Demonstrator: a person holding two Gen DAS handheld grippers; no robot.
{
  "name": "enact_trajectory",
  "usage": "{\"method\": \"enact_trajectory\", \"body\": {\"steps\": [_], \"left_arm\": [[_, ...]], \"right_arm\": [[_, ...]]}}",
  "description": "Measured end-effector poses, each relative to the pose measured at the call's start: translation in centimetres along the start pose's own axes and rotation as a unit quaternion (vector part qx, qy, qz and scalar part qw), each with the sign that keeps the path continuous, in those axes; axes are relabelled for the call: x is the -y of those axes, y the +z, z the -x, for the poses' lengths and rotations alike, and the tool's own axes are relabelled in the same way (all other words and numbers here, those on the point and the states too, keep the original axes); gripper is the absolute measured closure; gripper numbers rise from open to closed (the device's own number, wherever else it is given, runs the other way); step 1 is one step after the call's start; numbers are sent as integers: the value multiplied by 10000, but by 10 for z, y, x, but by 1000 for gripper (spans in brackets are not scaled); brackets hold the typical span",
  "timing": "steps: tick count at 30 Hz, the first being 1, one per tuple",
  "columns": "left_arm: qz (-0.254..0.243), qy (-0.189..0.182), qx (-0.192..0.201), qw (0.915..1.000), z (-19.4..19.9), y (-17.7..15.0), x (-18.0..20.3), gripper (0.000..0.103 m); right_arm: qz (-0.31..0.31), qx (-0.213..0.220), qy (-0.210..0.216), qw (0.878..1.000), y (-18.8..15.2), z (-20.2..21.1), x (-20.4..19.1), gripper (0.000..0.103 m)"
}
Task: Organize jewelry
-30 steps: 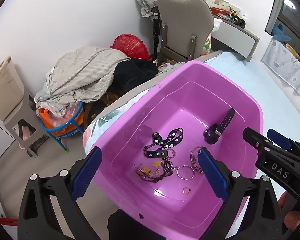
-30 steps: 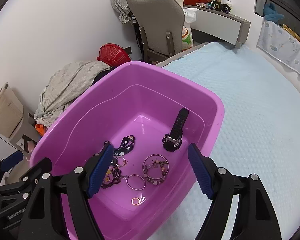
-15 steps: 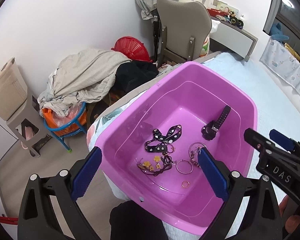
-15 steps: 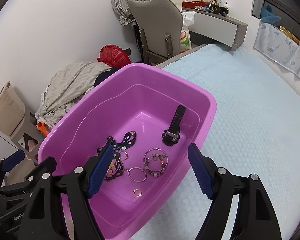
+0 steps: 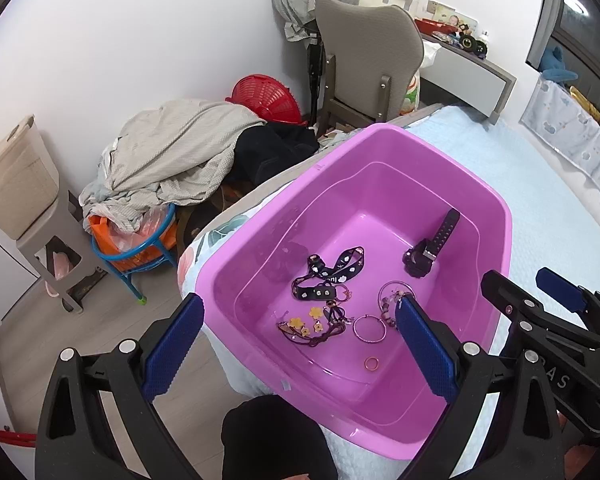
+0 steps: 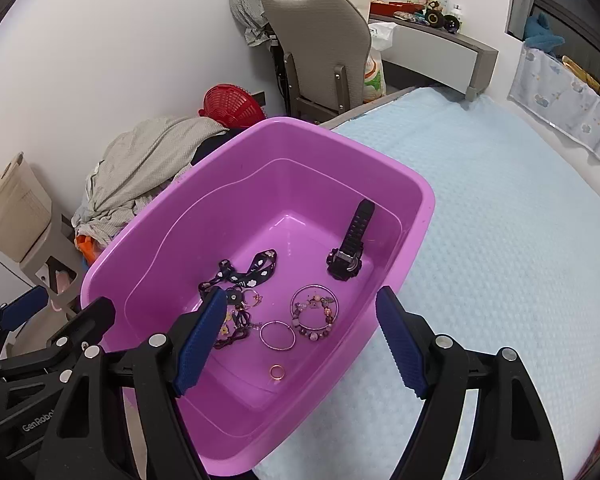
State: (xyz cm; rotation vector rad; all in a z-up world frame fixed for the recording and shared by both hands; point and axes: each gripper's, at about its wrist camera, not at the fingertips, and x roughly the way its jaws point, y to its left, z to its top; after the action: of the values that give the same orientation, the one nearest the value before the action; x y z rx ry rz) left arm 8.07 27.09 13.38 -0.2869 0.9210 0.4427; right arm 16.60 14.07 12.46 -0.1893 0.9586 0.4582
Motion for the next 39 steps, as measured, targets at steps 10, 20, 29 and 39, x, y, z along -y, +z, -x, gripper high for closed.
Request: {"method": "enact_trajectory", "body": {"steps": [10,20,29,39], "left_arm": [[26,26,27,10000,5,-1,-7,8],[39,72,40,10000,6,-3,-8,8],[39,84,51,9999,7,-2,-8,8],[-15,87,90,9999,10,-1,-5,8]], "right_arm": [[-19,-25,-68,10000,-5,4,-1,30],[-22,-13,-126,9999,-8,8,-5,30],[-34,-16,-150,9999,-10,11,-5,30],[-79,-14,-173,9998,-11,13,-2,30]]}}
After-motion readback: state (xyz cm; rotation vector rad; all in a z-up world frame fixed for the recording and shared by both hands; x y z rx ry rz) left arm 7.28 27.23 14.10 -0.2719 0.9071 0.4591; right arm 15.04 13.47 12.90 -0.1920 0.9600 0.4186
